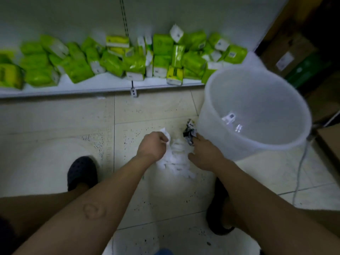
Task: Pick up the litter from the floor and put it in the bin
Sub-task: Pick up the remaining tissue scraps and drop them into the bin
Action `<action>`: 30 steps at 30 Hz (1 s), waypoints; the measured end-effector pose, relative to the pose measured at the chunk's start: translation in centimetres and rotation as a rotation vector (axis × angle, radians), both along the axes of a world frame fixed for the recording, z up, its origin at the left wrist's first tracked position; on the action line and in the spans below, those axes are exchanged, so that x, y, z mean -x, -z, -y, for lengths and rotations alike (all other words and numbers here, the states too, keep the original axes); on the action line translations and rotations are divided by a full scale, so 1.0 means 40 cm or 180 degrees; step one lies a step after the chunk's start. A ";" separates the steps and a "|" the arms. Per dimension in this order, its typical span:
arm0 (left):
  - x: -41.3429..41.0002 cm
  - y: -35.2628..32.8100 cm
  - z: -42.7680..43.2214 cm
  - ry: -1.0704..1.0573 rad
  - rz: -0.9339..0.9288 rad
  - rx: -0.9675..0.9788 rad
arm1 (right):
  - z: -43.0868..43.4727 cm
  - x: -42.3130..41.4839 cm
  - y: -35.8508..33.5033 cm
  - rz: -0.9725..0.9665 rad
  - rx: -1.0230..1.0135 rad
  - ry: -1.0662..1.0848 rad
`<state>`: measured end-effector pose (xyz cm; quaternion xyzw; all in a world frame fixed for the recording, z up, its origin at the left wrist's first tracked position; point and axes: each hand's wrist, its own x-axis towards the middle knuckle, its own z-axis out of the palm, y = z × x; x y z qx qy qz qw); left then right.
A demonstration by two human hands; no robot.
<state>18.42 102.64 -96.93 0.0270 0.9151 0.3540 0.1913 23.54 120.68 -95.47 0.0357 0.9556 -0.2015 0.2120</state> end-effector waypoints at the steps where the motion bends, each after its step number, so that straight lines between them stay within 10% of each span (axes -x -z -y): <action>1: -0.002 -0.038 0.001 -0.0038 -0.0129 -0.0041 | -0.008 -0.005 -0.038 -0.0048 0.0065 0.0008; 14: -0.042 -0.351 -0.085 0.0055 -0.1037 -0.0286 | -0.157 -0.080 -0.458 -0.1162 0.1070 0.1039; 30: -0.007 -0.341 -0.416 0.0158 -0.0743 -0.0771 | -0.368 -0.082 -0.332 -0.1051 0.0726 0.1627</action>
